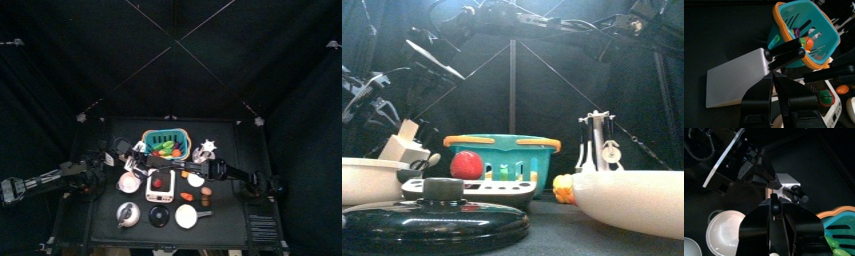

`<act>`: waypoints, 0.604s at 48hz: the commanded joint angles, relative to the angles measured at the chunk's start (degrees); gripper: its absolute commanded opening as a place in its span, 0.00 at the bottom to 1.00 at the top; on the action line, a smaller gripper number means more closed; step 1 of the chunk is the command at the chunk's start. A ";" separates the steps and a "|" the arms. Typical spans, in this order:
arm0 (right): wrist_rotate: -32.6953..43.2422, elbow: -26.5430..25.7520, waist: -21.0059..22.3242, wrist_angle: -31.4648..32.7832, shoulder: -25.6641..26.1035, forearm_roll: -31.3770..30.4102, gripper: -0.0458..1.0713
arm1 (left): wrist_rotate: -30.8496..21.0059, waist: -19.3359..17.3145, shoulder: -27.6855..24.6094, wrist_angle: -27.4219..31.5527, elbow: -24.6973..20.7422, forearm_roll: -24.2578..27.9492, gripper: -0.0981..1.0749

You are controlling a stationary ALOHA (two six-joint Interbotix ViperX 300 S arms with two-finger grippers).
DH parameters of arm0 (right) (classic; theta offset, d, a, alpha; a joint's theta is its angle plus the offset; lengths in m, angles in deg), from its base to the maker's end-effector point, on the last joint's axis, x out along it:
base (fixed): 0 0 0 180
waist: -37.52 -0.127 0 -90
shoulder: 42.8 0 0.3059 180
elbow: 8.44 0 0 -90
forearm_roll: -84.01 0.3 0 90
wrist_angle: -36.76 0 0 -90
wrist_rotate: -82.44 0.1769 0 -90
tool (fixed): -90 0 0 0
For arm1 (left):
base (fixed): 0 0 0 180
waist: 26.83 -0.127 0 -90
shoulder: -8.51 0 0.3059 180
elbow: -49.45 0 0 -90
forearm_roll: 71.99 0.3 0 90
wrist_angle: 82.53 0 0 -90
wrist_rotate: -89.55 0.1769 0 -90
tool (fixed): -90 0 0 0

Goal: Pull out cleaver

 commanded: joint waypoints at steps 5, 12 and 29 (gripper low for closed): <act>-0.26 -3.16 -0.18 0.18 2.11 -0.18 0.49 | 0.09 -0.09 -0.70 0.44 0.18 0.09 0.51; -1.14 -5.27 -0.62 2.55 2.20 -0.35 0.49 | 0.09 -0.09 -0.70 0.44 0.18 0.09 0.51; -3.87 -11.69 -2.46 9.84 1.58 -0.62 0.48 | 0.18 -0.09 -0.70 0.44 0.18 0.09 0.51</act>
